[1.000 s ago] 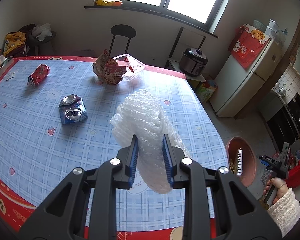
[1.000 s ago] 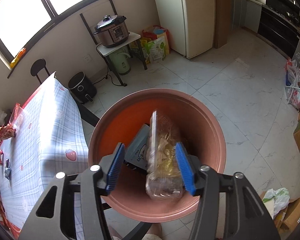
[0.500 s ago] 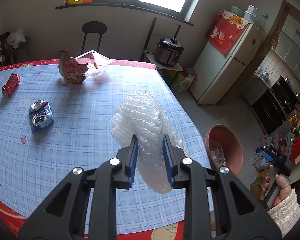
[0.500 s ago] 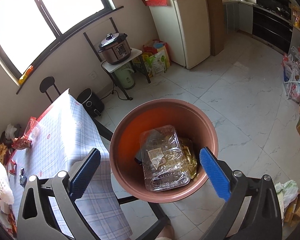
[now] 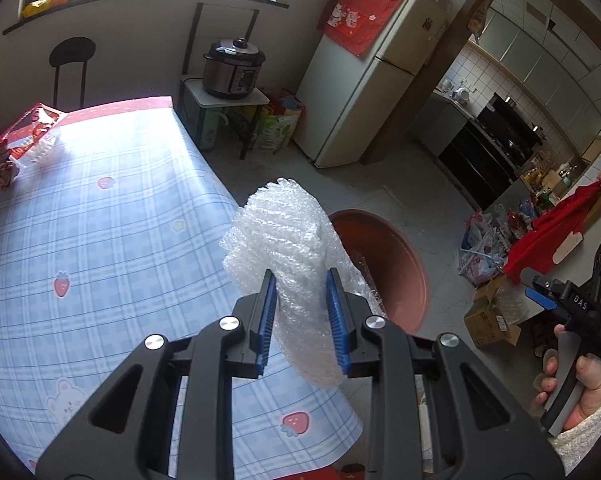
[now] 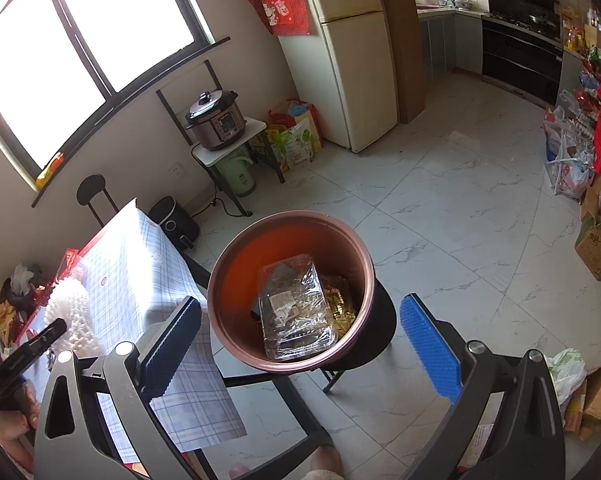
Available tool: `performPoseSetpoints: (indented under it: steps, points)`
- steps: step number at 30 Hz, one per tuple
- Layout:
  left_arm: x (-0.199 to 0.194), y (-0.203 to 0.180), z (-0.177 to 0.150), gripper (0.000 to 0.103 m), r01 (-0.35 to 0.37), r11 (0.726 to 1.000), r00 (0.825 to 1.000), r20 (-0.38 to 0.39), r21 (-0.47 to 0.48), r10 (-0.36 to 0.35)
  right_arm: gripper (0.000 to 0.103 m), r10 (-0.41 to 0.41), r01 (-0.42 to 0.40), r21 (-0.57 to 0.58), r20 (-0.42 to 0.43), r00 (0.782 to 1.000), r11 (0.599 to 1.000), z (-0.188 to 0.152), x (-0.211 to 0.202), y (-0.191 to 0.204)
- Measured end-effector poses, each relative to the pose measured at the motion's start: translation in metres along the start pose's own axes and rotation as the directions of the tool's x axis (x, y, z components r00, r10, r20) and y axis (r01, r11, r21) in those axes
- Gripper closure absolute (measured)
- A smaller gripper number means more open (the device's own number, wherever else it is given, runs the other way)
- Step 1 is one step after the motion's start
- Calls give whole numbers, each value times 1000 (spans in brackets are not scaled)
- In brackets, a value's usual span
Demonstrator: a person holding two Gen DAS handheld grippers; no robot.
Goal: Collect trash
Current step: 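Carry the white foam net over the pot and open the left gripper, then move both tools back over the table toward the crushed cans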
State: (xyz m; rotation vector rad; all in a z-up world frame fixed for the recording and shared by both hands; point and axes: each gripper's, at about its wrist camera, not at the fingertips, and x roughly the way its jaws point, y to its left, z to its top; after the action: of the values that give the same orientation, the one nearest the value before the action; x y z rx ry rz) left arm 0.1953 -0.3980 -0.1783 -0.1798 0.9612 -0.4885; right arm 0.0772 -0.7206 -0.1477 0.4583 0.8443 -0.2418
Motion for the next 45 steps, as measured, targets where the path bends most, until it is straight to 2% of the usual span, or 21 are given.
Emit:
performPoseSetpoints:
  steps: [8,9,12,14,16,18,19,22,24,28,33,37,39,43,45]
  points:
    - [87,-60,16,75,75,996,996,-59,42,-72,6,-27,26,27,30,999,999,4,-22,-20]
    - [96,-71,19,71,92,994,994,-60,63,-88,6,-31,30,21,33,999,999,4,-23,-22]
    - [117,-100,30,44,158,980,986,-72,122,-150,6,-74,74,9,29,997,997,1,-22,-25]
    - [117,-108,39,35,161,977,987,-39,139,-157,6,-57,56,20,33,998,998,-1,-23,-26]
    - [104,-108,48,25,166,976,986,4,144,-168,6,-40,39,16,35,999,999,-3,-24,-25]
    - [83,-100,56,17,194,971,978,49,137,-203,6,-57,58,-13,35,998,998,-4,-22,-21]
    - [70,-94,58,17,180,974,977,87,139,-193,6,-61,62,-29,37,997,998,-5,-21,-17]
    - [28,-74,57,14,89,983,972,202,162,-122,6,-33,35,-49,31,999,998,-8,-18,-6]
    - [-2,-61,52,6,-26,984,957,288,175,-26,6,-5,6,-51,26,1000,999,-9,-16,3]
    - [-55,-24,43,6,-147,972,930,360,180,74,6,64,-63,-80,19,998,995,-14,-11,37]
    - [-117,32,30,6,-263,960,894,401,101,202,6,153,-151,-148,2,988,977,-29,-6,93]
    - [-161,83,15,6,-306,952,890,358,10,282,6,229,-227,-145,-2,973,963,-47,-8,124]
    - [-184,107,5,6,-338,939,870,362,-54,334,6,259,-260,-147,-26,965,954,-56,-6,137]
    - [-226,152,-12,6,-373,907,823,383,-195,420,6,261,-267,-184,-55,964,946,-71,-3,165]
    - [-243,172,-20,6,-366,896,811,386,-251,439,6,269,-276,-184,-63,961,943,-75,-1,175]
